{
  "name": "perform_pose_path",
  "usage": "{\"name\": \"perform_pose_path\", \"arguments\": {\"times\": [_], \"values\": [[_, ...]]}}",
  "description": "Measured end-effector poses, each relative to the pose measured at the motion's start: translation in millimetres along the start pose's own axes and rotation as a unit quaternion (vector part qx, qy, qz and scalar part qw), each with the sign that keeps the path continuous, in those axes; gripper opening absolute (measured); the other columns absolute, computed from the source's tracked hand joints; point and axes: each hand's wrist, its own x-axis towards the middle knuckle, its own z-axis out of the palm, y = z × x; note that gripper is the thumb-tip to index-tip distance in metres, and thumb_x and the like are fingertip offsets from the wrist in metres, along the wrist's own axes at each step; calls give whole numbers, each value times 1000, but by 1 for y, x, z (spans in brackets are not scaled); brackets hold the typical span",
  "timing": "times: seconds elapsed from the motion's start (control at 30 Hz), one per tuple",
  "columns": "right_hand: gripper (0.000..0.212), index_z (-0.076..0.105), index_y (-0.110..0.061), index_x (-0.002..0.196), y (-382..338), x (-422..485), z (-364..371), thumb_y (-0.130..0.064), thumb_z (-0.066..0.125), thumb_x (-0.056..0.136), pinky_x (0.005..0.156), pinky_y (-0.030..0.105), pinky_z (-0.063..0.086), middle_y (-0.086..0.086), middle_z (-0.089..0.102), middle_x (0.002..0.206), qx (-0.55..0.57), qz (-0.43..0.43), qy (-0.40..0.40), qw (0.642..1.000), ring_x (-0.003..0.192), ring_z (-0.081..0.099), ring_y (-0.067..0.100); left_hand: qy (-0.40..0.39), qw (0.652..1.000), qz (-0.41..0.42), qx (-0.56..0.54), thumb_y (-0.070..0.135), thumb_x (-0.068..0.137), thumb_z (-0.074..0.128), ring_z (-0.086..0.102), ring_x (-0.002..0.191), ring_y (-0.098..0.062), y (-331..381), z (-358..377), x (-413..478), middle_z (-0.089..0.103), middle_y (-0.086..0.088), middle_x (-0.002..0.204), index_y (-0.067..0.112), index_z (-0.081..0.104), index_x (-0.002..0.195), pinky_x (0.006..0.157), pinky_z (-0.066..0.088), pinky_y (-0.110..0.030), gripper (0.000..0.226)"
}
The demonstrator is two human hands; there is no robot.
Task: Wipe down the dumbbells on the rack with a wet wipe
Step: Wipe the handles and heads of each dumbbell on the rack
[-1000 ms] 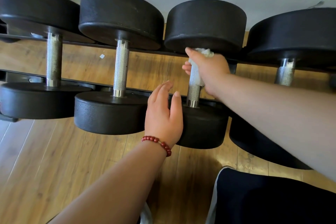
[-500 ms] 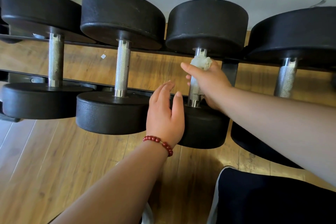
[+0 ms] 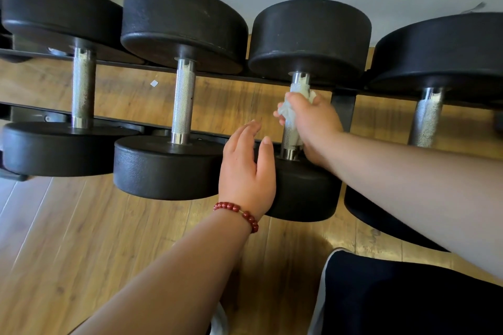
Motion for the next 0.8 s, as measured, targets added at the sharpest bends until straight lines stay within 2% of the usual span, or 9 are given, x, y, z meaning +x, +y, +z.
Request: {"name": "perform_pose_path", "arguments": {"times": [0.07, 0.13, 0.2, 0.3, 0.4, 0.53, 0.63, 0.73, 0.8], "values": [[22, 62, -21, 105, 0, -1, -3, -36, 62, 89, 90, 43, 55, 0, 72, 94, -19, 16, -26, 999, 90, 70, 22, 1, 1000, -2, -3, 34, 101, 37, 30, 134, 1, 1, 0, -1, 41, 11, 145, 24, 44, 141, 105, 22, -17, 43], [5, 63, -19, 87, -12, 5, -4, -24, 64, 89, 90, 41, 56, 0, 72, 83, 21, 17, -27, 999, 86, 71, 20, 1, 1000, -1, -3, 33, 101, 37, 30, 135, 0, 1, 0, -1, 42, 11, 145, 23, 45, 141, 106, 23, -17, 42], [9, 64, -16, 77, -23, 12, -2, -15, 65, 86, 89, 38, 56, -1, 72, 73, 57, 4, -6, 998, 81, 72, 18, 3, 1000, 0, -3, 33, 102, 37, 31, 135, 0, 1, 0, -1, 42, 11, 145, 23, 45, 141, 105, 23, -17, 41], [4, 65, -17, 84, -17, 8, 1, -15, 68, 83, 90, 39, 57, -1, 74, 77, 66, 16, -10, 998, 83, 73, 17, 6, 1000, 3, -3, 34, 101, 37, 30, 135, 0, 1, 0, -1, 42, 11, 145, 23, 45, 141, 105, 23, -18, 42], [6, 65, -17, 88, 0, 5, -4, -17, 68, 83, 91, 45, 55, 0, 75, 80, 27, 36, -42, 998, 85, 73, 19, 0, 1000, 0, 0, 35, 100, 37, 29, 136, 0, 1, -1, -1, 41, 11, 145, 23, 44, 141, 105, 23, -18, 44], [10, 66, -15, 88, -14, 16, -5, -22, 73, 85, 84, 37, 58, 1, 74, 78, 45, -34, -26, 998, 81, 73, 15, 3, 1000, 1, -3, 33, 101, 37, 30, 134, 2, 1, 0, 0, 42, 12, 144, 23, 45, 141, 105, 23, -17, 42], [18, 64, -13, 93, -12, 10, -5, -26, 74, 86, 75, 30, 60, 6, 74, 86, 47, -58, -41, 996, 79, 74, 15, 4, 1000, 3, 1, 33, 101, 37, 29, 133, 2, 1, 0, 0, 42, 11, 145, 22, 44, 142, 104, 23, -15, 42], [29, 63, -7, 102, -1, 2, -14, -28, 74, 85, 74, 32, 60, 10, 73, 89, -17, -50, -99, 994, 79, 74, 18, 1, 1000, 2, 3, 33, 101, 37, 30, 135, 0, 1, 0, 0, 42, 11, 145, 22, 44, 142, 105, 22, -17, 43], [28, 64, -5, 98, -9, 9, -14, -28, 74, 85, 76, 35, 60, 12, 73, 87, 13, -40, -81, 996, 79, 74, 20, 3, 1000, 0, -1, 33, 101, 38, 30, 135, -1, 2, 0, 0, 42, 11, 145, 22, 45, 141, 105, 23, -18, 42]]}}
